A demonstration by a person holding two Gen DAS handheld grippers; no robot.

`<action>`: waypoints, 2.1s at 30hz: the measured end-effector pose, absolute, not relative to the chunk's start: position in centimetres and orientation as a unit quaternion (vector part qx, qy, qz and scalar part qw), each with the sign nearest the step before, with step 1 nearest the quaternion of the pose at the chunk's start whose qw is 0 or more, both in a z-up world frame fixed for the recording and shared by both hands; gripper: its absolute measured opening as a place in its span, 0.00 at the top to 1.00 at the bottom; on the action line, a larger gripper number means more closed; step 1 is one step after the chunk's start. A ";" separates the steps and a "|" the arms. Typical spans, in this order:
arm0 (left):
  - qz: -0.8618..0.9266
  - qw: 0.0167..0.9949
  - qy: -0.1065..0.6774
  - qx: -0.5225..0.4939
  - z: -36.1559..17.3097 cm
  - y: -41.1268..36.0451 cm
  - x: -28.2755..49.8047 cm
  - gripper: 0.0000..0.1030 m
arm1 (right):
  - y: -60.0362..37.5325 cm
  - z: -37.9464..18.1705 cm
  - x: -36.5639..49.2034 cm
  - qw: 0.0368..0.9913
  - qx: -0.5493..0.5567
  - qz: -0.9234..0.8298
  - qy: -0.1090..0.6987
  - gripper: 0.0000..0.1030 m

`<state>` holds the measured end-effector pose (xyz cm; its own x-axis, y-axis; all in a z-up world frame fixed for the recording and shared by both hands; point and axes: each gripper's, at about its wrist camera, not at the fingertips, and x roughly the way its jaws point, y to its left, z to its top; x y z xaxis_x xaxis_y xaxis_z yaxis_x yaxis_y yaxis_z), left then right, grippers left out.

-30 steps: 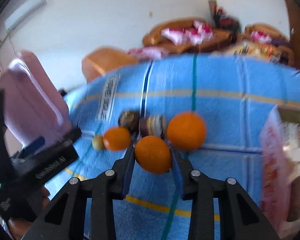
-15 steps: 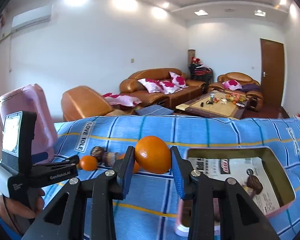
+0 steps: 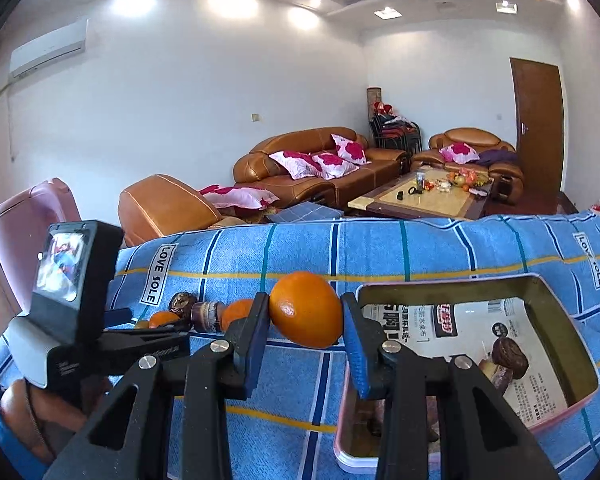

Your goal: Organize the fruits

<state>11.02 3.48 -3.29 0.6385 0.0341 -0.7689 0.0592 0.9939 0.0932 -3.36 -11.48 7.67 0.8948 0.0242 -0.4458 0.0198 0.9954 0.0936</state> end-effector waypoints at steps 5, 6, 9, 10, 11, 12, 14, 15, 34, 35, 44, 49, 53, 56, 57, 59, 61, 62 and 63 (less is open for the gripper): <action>-0.004 0.900 0.434 0.033 -3.8 3.9 11.6 0.33 | -11.8 7.5 -3.2 0.971 0.053 0.000 0.233 0.63; -0.007 0.900 0.436 0.026 -3.8 4.1 11.7 0.33 | -11.8 7.5 -3.2 0.971 0.053 0.000 0.233 0.63; -0.006 0.901 0.434 0.017 -3.9 4.7 11.5 0.38 | -11.5 7.4 -3.3 0.972 0.049 0.002 0.229 0.63; -0.006 0.902 0.432 0.016 -3.9 4.8 11.4 0.39 | -11.4 7.3 -3.3 0.973 0.046 0.002 0.227 0.63; -0.005 0.904 0.428 0.014 -3.8 4.9 11.2 0.40 | -11.2 7.2 -3.3 0.974 0.042 0.001 0.224 0.63; 0.000 0.908 0.418 0.014 -3.5 5.1 10.9 0.42 | -11.1 7.2 -3.3 0.974 0.039 0.002 0.222 0.63; 0.007 0.922 0.387 0.021 -2.7 5.0 9.8 0.69 | -11.0 7.2 -3.4 0.976 0.034 0.003 0.216 0.63; 0.018 0.926 0.375 0.027 -2.4 4.9 9.2 0.71 | -10.9 7.2 -3.6 0.977 0.031 0.003 0.212 0.63; -0.138 0.931 0.336 -0.025 -0.9 7.4 6.2 0.83 | -11.2 7.4 -4.0 0.978 0.038 -0.004 0.206 0.63; -0.141 0.930 0.339 -0.027 -1.0 7.5 6.2 0.83 | -11.2 7.4 -3.8 0.977 0.040 -0.003 0.208 0.63; -0.121 0.933 0.338 -0.039 -0.6 8.4 6.1 0.24 | -11.4 7.5 -3.7 0.977 0.046 0.000 0.208 0.63; -0.109 0.928 0.355 -0.022 -1.6 7.6 7.3 0.13 | -11.3 7.5 -3.8 0.977 0.046 0.003 0.208 0.63; -0.065 0.922 0.382 0.014 -2.9 6.8 8.7 0.14 | -11.2 7.4 -3.8 0.977 0.045 0.005 0.210 0.63; -0.055 0.910 0.411 0.006 -3.6 6.9 9.8 0.24 | -11.2 7.3 -3.6 0.976 0.047 0.007 0.215 0.63; -0.052 0.905 0.423 0.009 -3.9 6.8 10.3 0.25 | -11.3 7.3 -3.5 0.975 0.047 0.007 0.216 0.63; -0.036 0.901 0.431 0.032 -4.2 6.2 11.1 0.29 | -11.3 7.2 -3.4 0.975 0.050 0.007 0.218 0.63; -0.031 0.902 0.429 0.049 -4.3 5.7 11.5 0.32 | -11.4 7.2 -3.4 0.974 0.051 0.007 0.219 0.63; -0.028 0.902 0.427 0.058 -4.4 5.5 11.6 0.33 | -11.4 7.2 -3.4 0.974 0.051 0.007 0.219 0.63; -0.028 0.902 0.427 0.066 -4.4 5.3 11.6 0.36 | -11.4 7.2 -3.4 0.974 0.051 0.007 0.219 0.63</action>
